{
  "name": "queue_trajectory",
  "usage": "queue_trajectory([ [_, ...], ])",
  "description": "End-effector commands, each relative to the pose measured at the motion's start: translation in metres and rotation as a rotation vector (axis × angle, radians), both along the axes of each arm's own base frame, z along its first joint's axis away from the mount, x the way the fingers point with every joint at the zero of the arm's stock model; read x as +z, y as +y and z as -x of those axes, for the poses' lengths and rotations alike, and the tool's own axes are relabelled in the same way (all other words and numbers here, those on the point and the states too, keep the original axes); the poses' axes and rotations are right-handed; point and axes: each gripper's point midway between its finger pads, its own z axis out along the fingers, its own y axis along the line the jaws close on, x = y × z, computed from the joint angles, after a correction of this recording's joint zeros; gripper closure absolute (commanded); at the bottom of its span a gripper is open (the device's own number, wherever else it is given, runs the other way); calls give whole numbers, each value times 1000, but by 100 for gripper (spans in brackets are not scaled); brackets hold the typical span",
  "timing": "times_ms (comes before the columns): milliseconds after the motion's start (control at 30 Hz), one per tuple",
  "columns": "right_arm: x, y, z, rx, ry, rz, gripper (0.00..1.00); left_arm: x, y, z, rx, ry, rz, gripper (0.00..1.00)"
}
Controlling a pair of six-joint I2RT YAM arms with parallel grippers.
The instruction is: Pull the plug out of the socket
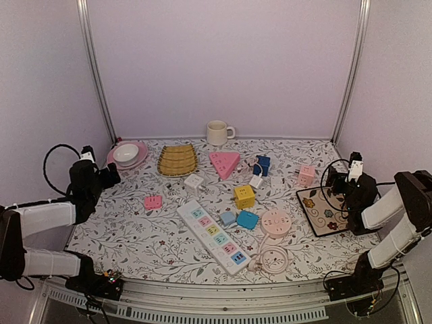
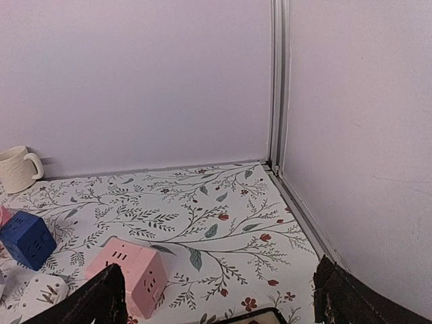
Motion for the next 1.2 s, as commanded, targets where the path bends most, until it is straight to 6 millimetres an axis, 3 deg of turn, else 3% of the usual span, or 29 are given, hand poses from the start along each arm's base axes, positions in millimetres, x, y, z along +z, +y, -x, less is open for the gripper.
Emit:
queue_trajectory([
  [0, 12, 5, 0, 36, -53, 28, 1, 21, 6, -7, -35, -97, -141, 3],
  [233, 13, 5, 0, 36, -58, 26, 1, 1, 30, 0, 51, -125, -243, 3],
  [433, 13, 5, 0, 36, -56, 26, 1, 10, 33, -7, 52, -174, -260, 3],
  [567, 13, 5, 0, 36, -57, 26, 1, 8, 26, -13, 15, -214, -229, 3],
  [800, 13, 4, -1, 31, -55, 24, 1, 6, 11, -3, -71, -318, -278, 3],
  [967, 13, 5, -1, 31, -55, 24, 1, -4, 3, -23, -121, -236, -285, 3],
  [1167, 13, 4, -1, 31, -55, 24, 1, -5, 1, -23, -135, -230, -278, 3],
])
